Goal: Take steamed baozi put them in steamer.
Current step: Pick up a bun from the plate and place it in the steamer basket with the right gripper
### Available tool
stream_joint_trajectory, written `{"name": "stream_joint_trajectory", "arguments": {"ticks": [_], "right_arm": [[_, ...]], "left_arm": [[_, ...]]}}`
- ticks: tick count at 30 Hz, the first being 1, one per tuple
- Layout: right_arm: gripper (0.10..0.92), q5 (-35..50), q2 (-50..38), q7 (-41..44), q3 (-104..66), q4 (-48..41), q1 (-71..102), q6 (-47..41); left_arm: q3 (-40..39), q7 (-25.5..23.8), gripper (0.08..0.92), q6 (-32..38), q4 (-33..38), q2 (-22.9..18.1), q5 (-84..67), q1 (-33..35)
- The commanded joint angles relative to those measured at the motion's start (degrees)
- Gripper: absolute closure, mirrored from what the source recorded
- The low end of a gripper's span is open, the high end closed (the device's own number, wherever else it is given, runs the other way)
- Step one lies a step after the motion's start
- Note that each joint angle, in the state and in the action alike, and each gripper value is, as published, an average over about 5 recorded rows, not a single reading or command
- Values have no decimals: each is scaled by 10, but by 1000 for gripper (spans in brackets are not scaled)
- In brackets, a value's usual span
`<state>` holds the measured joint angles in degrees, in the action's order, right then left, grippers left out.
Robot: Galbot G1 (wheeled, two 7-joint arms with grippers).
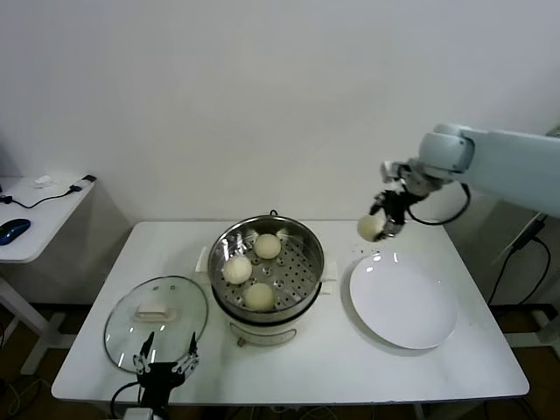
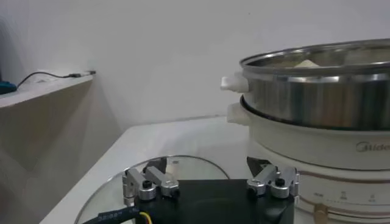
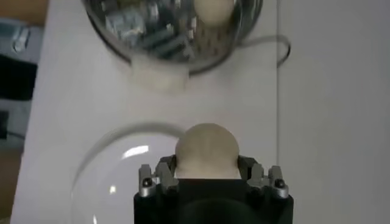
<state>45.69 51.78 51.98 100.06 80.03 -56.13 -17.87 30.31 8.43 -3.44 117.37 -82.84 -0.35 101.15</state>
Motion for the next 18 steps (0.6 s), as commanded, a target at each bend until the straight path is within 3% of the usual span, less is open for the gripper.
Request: {"name": "stream_joint_trajectory", "arguments": {"ticks": [1,18], "right_arm": [[364,209,171,-66,44,93,-96,-66],[364,118,209,-153,39,8,108,-108]], "left_arm": [[-1,0,177,0,4,3,-1,0],[0,1,177,2,0,3,-3,-3]]}}
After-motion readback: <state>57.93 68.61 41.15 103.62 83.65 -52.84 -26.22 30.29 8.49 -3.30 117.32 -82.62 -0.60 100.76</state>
